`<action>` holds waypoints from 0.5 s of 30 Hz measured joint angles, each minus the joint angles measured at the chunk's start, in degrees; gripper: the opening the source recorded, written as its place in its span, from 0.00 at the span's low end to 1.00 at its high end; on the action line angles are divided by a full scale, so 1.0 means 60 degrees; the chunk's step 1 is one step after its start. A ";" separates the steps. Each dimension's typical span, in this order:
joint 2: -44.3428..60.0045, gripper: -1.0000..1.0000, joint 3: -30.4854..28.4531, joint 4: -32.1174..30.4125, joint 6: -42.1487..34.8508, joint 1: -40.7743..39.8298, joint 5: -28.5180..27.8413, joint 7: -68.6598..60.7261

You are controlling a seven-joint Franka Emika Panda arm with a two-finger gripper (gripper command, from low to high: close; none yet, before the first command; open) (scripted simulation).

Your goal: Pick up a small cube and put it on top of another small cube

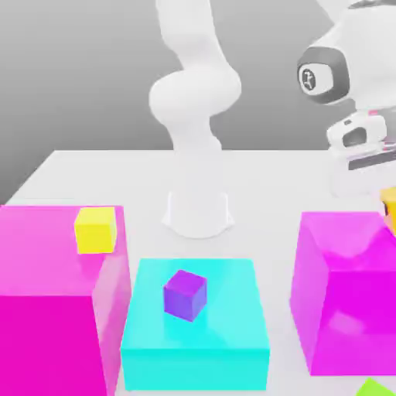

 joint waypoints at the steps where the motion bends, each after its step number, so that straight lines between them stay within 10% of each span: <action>1: -0.0047 0.00 -0.0095 -0.0003 -0.0126 -0.0169 -0.0150 -0.0019; 15: -0.0713 0.00 -0.1326 -0.0005 -0.1994 -0.2582 -0.2173 -0.0310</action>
